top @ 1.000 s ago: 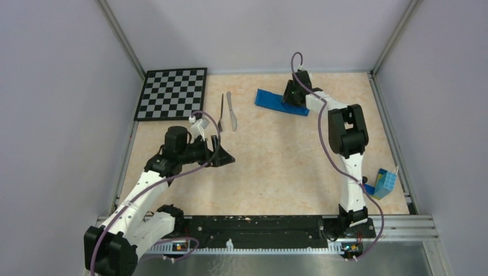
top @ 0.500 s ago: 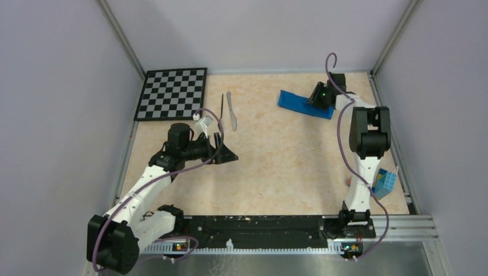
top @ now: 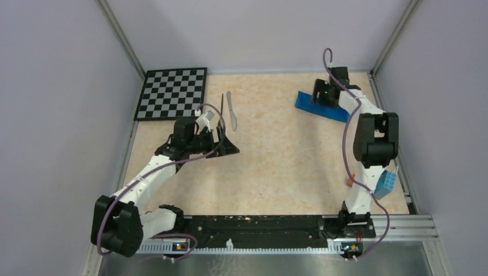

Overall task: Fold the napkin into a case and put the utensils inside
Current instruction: Move the smaller rectangle folded napkin to the center of the board, then pick up the fork from the center of the board.

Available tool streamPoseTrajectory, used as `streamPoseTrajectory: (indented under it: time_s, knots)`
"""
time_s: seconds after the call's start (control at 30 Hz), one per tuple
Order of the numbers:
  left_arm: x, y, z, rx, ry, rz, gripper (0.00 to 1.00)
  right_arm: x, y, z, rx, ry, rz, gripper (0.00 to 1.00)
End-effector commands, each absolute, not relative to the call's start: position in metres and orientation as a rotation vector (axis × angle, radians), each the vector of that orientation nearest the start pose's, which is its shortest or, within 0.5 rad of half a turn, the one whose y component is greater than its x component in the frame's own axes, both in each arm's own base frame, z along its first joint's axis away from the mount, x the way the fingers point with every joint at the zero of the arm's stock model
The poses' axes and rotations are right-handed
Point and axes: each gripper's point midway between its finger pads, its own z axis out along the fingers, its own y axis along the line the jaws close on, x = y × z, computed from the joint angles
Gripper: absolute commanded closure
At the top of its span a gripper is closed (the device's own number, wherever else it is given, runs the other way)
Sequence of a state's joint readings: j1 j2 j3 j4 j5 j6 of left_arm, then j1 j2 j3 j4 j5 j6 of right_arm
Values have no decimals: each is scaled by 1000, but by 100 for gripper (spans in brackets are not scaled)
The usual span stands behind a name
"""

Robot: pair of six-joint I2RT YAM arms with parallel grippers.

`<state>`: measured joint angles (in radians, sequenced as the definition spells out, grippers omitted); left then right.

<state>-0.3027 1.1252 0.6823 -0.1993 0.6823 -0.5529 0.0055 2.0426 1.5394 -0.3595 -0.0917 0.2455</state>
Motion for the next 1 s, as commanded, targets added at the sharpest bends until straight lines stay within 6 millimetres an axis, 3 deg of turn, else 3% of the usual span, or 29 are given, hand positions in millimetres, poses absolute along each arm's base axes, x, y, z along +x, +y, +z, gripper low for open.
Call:
streamPoseTrajectory:
  time_s: [0.0, 0.1, 0.17, 0.27, 0.43, 0.47, 0.6, 0.7, 0.87, 0.97]
  knots:
    - [289, -194, 161, -41, 2249, -1000, 12, 493, 125, 177, 27, 2241, 355, 32]
    - [324, -177, 147, -160, 2228, -809, 13, 454, 205, 163, -74, 2230, 691, 31]
    - [347, -169, 136, -203, 2244, -702, 15, 431, 247, 149, -105, 2228, 902, 31]
    - [384, -163, 121, -202, 2293, -559, 21, 408, 276, 144, -56, 2176, 1165, 33]
    - [436, -145, 100, -134, 2371, -243, 37, 382, 275, 131, -89, 2203, 1231, 37]
    - [450, -142, 101, -129, 2371, -191, 37, 376, 272, 129, -97, 2214, 1219, 37]
    - [472, -138, 79, -89, 2456, -64, 38, 354, 260, 128, -119, 2212, 1186, 37]
    - [480, -138, 62, -47, 2512, -14, 38, 342, 254, 130, -135, 2206, 1179, 37]
    - [475, -141, 43, -25, 2577, 12, 39, 335, 245, 138, -139, 2185, 1172, 37]
    - [470, -144, 27, -10, 2618, 5, 52, 334, 241, 144, -139, 2174, 1158, 37]
